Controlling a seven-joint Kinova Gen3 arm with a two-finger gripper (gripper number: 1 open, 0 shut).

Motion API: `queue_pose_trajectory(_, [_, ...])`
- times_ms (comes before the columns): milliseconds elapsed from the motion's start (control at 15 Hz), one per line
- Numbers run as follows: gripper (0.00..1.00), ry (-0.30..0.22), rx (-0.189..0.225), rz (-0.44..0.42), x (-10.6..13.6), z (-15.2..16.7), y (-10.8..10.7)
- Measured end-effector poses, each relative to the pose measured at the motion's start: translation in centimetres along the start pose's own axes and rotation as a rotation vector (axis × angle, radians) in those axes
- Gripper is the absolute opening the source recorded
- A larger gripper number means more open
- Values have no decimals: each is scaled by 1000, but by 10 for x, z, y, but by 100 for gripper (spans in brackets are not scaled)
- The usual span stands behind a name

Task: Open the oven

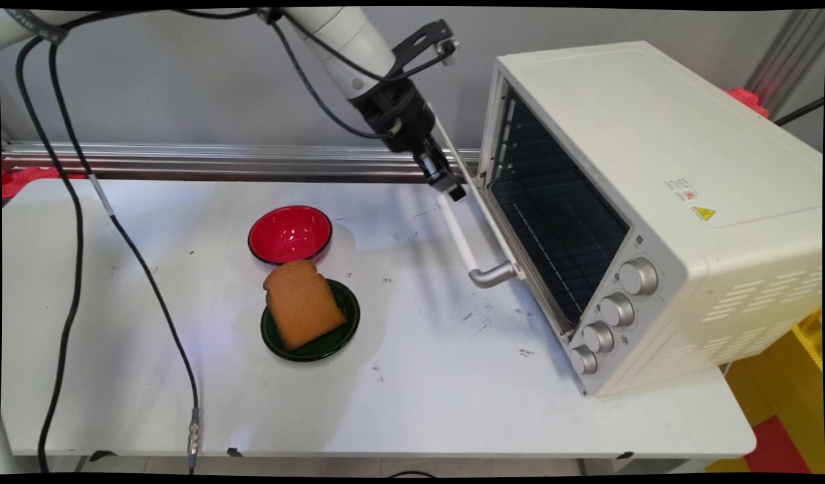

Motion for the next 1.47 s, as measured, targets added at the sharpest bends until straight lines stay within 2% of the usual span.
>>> queue_pose_trajectory(600, [0, 27, -24, -1, -46, 15, -3])
queue_pose_trajectory(1000, [0, 30, -44, -2, -85, 22, -2])
queue_pose_trajectory(1467, [0, 34, -62, -5, -119, 29, 2])
